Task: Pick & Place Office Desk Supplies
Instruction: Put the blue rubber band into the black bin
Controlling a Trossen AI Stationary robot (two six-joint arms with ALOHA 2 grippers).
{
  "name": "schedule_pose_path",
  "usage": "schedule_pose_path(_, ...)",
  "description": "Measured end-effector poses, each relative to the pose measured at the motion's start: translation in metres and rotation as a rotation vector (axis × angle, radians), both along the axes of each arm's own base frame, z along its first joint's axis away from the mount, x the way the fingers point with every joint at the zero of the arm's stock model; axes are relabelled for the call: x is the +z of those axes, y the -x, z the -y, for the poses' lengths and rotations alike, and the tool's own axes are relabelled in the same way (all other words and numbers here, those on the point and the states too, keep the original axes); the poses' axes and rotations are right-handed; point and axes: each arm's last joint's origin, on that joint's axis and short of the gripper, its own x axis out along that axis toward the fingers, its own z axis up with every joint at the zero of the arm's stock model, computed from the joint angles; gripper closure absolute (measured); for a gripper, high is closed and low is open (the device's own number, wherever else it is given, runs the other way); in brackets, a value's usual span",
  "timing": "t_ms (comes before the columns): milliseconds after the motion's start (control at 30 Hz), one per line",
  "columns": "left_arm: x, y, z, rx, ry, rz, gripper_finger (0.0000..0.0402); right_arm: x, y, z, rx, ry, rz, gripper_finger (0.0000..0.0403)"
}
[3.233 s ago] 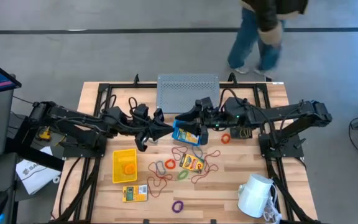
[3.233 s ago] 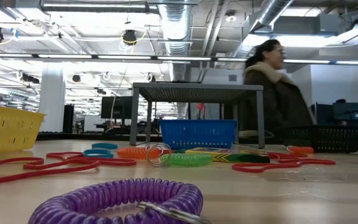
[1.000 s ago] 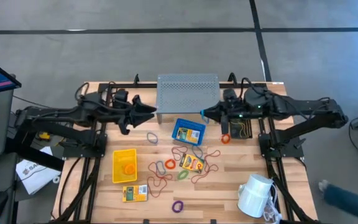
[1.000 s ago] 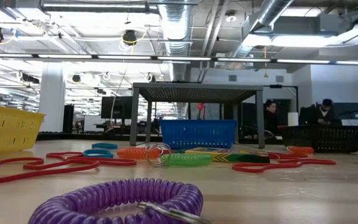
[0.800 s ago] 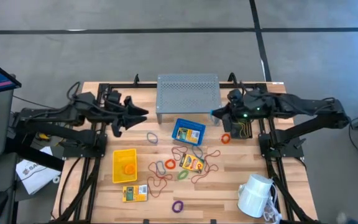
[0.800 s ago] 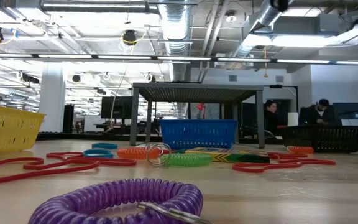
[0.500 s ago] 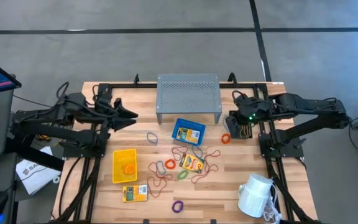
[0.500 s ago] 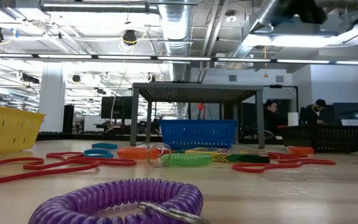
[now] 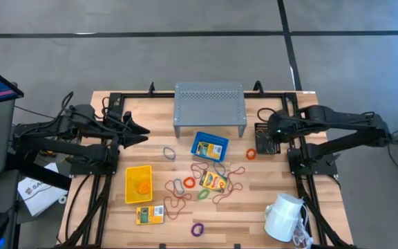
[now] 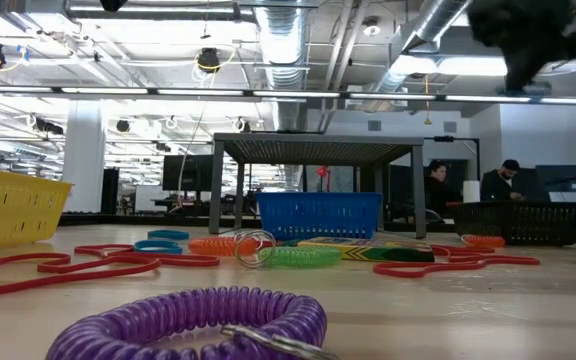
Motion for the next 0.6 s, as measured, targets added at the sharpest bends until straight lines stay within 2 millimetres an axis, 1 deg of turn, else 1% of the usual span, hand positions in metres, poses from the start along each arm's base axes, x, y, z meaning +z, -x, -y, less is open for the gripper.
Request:
schedule_pose_path(167,-0.001,0.000,0.000,0.000,-0.001,-0.007,0.0244,-0.041,0.008,0.011,-0.066,-0.100,0.059,0.0403)
schedule_pose_path(300,-0.001,0.000,0.000,0.000,0.000,-0.007,0.0244,-0.065,0.013,0.023,-0.148,-0.118,0.120,0.0403)
schedule_pose_path(367,-0.001,0.000,0.000,0.001,0.002,-0.007,0.0244,-0.072,0.014,0.029,-0.181,-0.112,0.129,0.0403)
schedule_pose_path(433,0.000,-0.002,0.000,0.001,0.006,-0.002,0.0244,-0.075,0.013,0.036,-0.181,-0.113,0.139,0.0403)
schedule_pose_path(600,-0.003,-0.010,0.000,0.002,0.007,-0.024,0.0244,-0.087,0.011,0.055,-0.162,-0.116,0.059,0.0403)
